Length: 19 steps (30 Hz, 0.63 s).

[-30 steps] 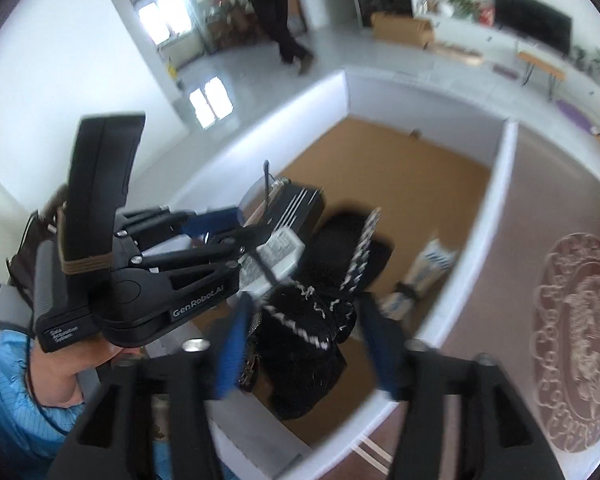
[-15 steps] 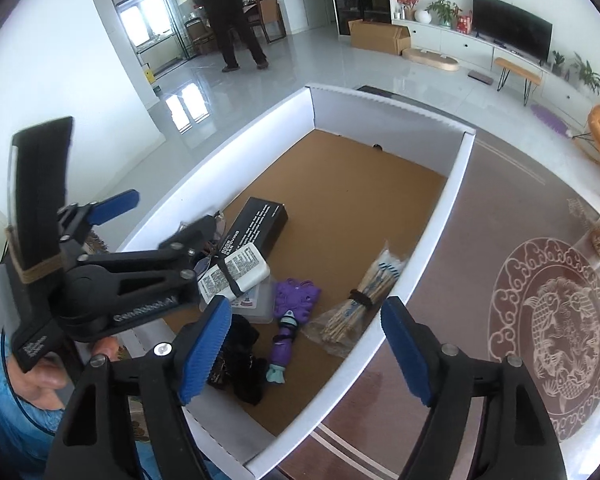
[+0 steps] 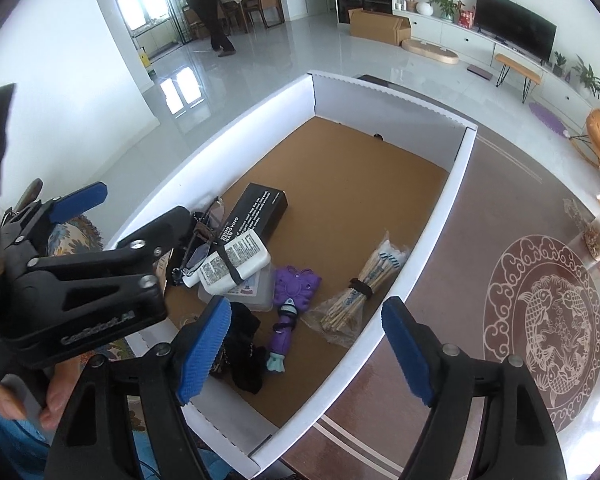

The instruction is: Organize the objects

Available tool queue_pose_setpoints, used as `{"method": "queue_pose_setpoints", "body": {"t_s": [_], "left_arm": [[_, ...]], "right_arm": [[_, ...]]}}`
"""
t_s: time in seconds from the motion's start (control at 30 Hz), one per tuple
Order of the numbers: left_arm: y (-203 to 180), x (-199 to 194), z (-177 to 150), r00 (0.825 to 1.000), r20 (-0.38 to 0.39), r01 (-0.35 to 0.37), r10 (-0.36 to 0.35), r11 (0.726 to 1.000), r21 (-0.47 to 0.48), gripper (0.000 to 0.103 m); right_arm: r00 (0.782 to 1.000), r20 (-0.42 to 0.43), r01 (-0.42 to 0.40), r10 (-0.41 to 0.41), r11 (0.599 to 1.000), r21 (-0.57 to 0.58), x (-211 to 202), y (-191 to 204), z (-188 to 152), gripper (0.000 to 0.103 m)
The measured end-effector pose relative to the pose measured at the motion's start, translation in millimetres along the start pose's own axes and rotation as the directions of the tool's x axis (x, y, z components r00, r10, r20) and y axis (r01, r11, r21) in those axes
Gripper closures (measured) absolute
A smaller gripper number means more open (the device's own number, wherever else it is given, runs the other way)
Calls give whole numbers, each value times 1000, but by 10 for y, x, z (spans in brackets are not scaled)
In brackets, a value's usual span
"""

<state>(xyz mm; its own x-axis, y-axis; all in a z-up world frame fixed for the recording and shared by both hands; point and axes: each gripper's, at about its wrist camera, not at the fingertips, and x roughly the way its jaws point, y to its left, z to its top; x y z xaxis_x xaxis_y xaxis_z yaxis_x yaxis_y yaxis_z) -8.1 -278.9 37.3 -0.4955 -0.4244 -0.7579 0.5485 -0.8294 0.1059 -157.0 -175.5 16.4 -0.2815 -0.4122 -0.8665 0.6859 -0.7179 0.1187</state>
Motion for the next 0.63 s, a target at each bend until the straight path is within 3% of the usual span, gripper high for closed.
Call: {"method": "queue_pose_setpoints", "body": {"t_s": [0.4,0.63], "left_arm": [[12,45,-16,999,-10,32,-32,999,-15,4],[22,-144,-46,997,72,-10,12,999,-33,4]], "right_arm": [[1000,-27,10,-11,1000,-13,155,71,-50,24],[1000,-12,-5,5,1000,-9,114,67,-68,24]]}}
